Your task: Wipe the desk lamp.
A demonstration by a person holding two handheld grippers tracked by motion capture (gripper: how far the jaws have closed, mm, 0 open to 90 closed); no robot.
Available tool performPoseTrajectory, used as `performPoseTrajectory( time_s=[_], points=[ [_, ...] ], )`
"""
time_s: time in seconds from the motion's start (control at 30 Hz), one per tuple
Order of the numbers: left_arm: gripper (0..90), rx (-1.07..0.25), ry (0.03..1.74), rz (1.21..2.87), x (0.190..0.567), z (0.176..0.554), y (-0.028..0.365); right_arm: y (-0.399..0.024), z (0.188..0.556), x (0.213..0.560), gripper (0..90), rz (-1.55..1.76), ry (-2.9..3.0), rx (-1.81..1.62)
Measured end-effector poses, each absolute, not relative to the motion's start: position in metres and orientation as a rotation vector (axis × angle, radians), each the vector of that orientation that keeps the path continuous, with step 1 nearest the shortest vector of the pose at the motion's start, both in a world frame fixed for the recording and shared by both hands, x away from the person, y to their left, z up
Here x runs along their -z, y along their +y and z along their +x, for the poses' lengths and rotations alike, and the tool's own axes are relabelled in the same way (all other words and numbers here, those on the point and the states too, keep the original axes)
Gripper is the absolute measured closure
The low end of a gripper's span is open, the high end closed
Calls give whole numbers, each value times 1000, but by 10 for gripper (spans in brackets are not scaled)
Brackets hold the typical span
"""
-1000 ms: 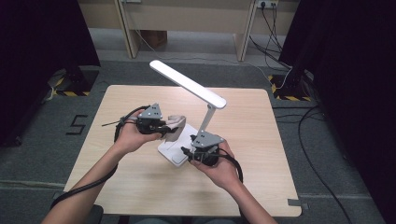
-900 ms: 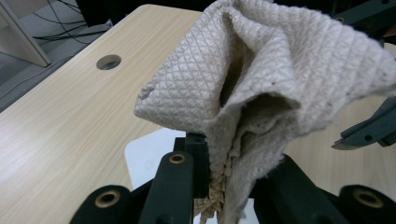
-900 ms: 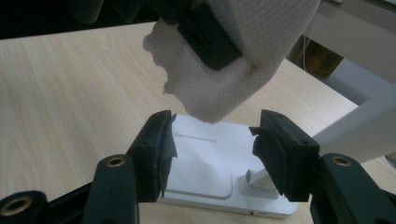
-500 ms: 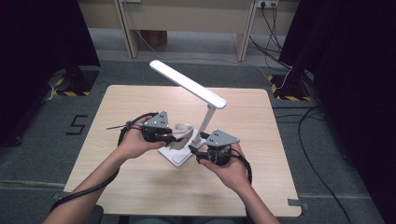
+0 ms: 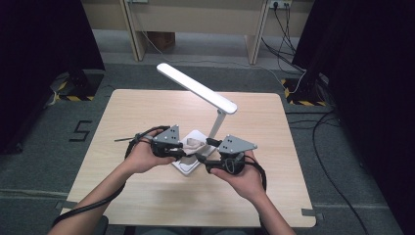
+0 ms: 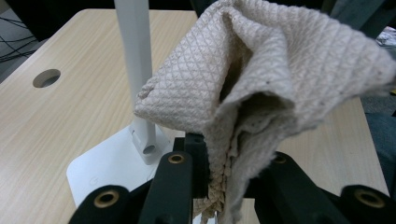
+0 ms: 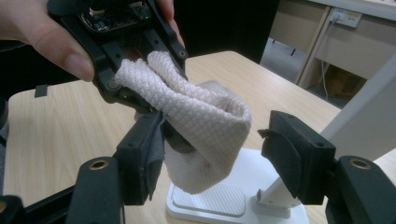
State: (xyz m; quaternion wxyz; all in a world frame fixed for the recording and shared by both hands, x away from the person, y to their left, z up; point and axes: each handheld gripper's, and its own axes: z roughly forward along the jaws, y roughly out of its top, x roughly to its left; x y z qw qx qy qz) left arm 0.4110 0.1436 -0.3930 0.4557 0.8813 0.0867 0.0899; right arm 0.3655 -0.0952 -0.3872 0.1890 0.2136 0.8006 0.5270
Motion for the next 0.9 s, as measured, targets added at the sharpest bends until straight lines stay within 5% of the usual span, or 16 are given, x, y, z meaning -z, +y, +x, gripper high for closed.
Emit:
performPoseTrajectory(
  time_s=[0.23,0.7,0.9],
  points=[
    [795,-215,190,2180,394,409,139,-93,367,386,410,596,2276,-1519],
    [786,-224,171,2177,394,408,130,-98,366,384,797,587,2295,-1508],
    [758,-228,174,2155,395,408,124,-103,360,382,846,598,2272,-1467]
  ],
)
